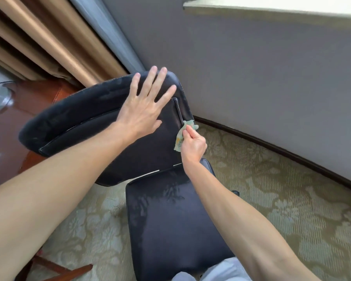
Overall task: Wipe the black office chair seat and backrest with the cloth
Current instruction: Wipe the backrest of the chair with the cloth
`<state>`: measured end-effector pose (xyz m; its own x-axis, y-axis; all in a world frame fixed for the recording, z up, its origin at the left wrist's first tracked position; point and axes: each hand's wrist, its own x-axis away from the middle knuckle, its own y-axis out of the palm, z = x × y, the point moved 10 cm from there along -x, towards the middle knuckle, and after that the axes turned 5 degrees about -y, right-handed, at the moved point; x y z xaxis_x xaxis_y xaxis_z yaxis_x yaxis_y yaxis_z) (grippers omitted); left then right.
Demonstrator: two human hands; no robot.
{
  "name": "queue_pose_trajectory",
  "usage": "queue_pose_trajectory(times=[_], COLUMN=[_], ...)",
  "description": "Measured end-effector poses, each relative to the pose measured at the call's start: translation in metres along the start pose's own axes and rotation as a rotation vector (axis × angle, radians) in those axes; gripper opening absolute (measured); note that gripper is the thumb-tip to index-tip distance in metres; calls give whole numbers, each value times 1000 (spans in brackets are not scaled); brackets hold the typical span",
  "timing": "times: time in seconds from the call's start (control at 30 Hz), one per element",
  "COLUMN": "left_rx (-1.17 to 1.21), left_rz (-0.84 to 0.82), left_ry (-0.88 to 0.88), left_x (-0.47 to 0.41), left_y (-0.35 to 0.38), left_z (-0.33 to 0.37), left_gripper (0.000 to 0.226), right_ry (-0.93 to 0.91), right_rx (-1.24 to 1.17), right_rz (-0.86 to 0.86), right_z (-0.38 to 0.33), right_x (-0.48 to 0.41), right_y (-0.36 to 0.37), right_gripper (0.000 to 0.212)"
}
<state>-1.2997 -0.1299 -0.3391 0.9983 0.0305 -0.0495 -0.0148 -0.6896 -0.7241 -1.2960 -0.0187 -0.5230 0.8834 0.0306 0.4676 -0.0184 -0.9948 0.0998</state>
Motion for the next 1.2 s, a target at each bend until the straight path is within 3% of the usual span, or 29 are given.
queue_pose_trajectory(times=[0.2,0.43,0.6,0.83,1.1,1.2], left_rx=[139,231,287,374,504,533], left_rz=[-76,-122,-153,-250,-182,-161], left_ry=[-183,-190,-238,-355,-332,-311], left_x=[5,10,19,41,40,43], left_y=[10,22,28,55,55,58], left_z=[-37,-46,-63,-99,-108,-110], left_gripper=[116,111,111,113,108,109], right_ry=[-32,-125,-398,-833,-1143,-1227], right_rx=[-21,-77,-60,276,420,582], right_rz=[15,15,-22,-66,-34,-73], right_z=[-25,-60,-99,-132,-191,-198], right_x=[7,20,31,40,53,55], right_y=[7,17,37,54,84,111], right_gripper=[22,22,23,38,44,41])
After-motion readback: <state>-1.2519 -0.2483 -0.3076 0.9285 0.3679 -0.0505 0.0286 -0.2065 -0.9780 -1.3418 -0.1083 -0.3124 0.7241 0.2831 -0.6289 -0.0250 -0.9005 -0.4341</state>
